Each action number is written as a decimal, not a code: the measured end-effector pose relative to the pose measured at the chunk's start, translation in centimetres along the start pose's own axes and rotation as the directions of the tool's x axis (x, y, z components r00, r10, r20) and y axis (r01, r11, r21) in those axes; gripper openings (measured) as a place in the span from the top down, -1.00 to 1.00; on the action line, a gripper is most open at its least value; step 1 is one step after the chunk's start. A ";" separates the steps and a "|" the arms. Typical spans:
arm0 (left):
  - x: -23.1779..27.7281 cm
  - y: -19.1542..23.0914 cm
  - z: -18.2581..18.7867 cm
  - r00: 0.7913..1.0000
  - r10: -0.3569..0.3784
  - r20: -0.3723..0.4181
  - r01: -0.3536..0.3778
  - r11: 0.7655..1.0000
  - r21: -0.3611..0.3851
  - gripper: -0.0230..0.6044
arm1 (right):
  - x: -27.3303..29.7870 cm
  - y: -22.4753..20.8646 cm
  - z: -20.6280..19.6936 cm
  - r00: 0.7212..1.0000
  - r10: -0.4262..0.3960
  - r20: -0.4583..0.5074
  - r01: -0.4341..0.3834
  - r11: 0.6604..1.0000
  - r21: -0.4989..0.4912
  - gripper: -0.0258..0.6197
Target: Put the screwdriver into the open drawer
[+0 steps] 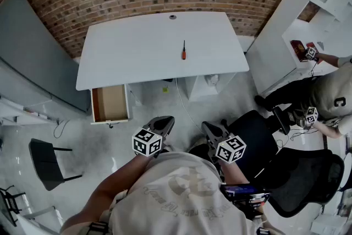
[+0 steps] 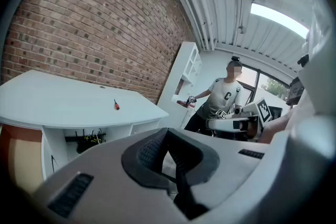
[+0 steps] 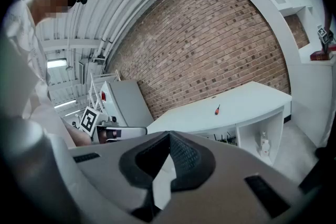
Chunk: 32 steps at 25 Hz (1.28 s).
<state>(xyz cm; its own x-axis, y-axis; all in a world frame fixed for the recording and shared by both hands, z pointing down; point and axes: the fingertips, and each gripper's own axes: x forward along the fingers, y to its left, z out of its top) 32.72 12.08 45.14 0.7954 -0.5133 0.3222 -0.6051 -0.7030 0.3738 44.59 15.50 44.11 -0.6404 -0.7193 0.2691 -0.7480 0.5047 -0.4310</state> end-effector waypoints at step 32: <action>-2.0 4.0 1.5 1.000 0.027 0.014 -0.027 0.999 -0.017 0.86 | 4.6 0.4 1.1 0.999 -0.023 -0.028 0.025 0.998 0.060 0.85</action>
<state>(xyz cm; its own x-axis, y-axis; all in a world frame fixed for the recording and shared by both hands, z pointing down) 28.78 9.53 44.67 0.7793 -0.5387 0.3202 -0.6266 -0.6803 0.3802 41.48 11.86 44.22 -0.6273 -0.7175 0.3029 -0.7520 0.4569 -0.4751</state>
